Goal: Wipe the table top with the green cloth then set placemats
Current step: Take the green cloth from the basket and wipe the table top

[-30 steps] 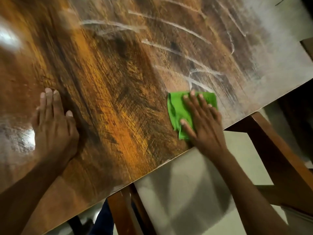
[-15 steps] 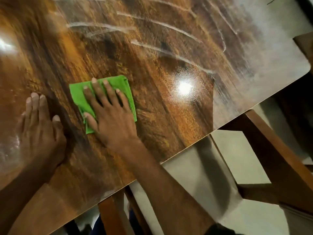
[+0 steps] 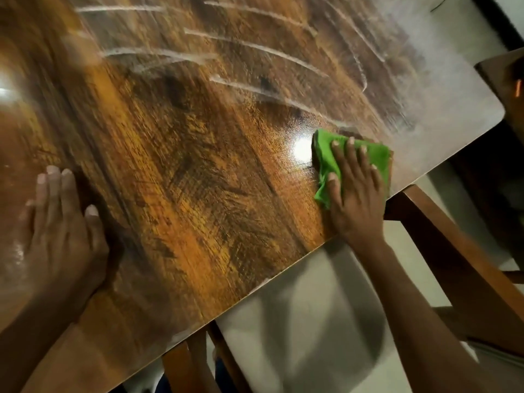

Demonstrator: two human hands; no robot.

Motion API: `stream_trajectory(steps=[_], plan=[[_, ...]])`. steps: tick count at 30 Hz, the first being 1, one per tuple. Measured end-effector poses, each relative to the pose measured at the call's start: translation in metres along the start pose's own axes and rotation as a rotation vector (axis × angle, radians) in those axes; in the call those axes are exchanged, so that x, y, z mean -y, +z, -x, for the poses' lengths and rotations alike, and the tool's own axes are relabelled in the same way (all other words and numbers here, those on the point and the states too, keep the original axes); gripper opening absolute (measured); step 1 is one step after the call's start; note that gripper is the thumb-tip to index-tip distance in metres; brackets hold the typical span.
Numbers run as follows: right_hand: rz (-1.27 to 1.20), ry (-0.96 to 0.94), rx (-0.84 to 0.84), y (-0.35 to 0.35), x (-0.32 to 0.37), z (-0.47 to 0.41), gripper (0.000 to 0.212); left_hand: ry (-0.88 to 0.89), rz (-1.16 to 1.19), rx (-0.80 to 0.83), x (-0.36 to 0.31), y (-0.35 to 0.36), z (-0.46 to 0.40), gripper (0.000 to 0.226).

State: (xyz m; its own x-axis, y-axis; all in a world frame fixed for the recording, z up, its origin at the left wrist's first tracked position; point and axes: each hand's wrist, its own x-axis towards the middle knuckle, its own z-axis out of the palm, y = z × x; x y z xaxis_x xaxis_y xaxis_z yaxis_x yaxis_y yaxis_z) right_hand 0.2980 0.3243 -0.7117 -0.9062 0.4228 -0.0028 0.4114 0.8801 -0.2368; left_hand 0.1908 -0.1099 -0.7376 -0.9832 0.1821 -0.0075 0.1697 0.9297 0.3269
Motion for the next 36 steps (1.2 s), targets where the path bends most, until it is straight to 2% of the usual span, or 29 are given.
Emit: stream_trajectory(steps=[3, 5, 8, 11, 14, 18, 24, 26, 31, 36], plan=[[-0.029, -0.139, 0.075, 0.022, 0.059, 0.033, 0.060, 0.081, -0.088, -0.046, -0.002, 0.014, -0.001, 0.064], [-0.032, -0.296, 0.126, 0.032, 0.100, 0.036, 0.060, 0.096, -0.055, -0.076, -0.015, 0.022, 0.000, 0.062], [-0.016, -0.421, 0.087, 0.050, 0.150, -0.003, 0.061, 0.169, -0.057, -0.077, -0.079, 0.027, -0.009, 0.062], [0.025, -0.423, 0.075, 0.061, 0.175, -0.080, 0.063, 0.142, 0.005, -0.078, -0.146, 0.043, -0.035, 0.062], [0.031, -0.439, 0.095, 0.056, 0.161, -0.132, 0.062, 0.082, 0.006, -0.050, -0.169, 0.060, -0.050, 0.064], [0.048, -0.368, 0.051, 0.037, 0.094, -0.131, 0.060, 0.086, -0.044, -0.023, -0.167, 0.066, -0.049, 0.065], [0.024, -0.042, 0.012, -0.008, -0.049, -0.113, 0.057, 0.076, -0.075, 0.018, -0.172, 0.060, -0.048, 0.066], [0.020, 0.062, 0.000, -0.016, -0.078, -0.110, 0.058, 0.070, -0.084, 0.027, -0.172, 0.059, -0.048, 0.067], [-0.035, 0.094, -0.012, -0.013, -0.062, -0.079, 0.057, 0.071, -0.068, 0.030, -0.173, 0.058, -0.048, 0.067], [-0.018, -0.087, 0.017, 0.007, 0.003, -0.045, 0.058, 0.080, -0.088, 0.013, -0.175, 0.060, -0.049, 0.067]])
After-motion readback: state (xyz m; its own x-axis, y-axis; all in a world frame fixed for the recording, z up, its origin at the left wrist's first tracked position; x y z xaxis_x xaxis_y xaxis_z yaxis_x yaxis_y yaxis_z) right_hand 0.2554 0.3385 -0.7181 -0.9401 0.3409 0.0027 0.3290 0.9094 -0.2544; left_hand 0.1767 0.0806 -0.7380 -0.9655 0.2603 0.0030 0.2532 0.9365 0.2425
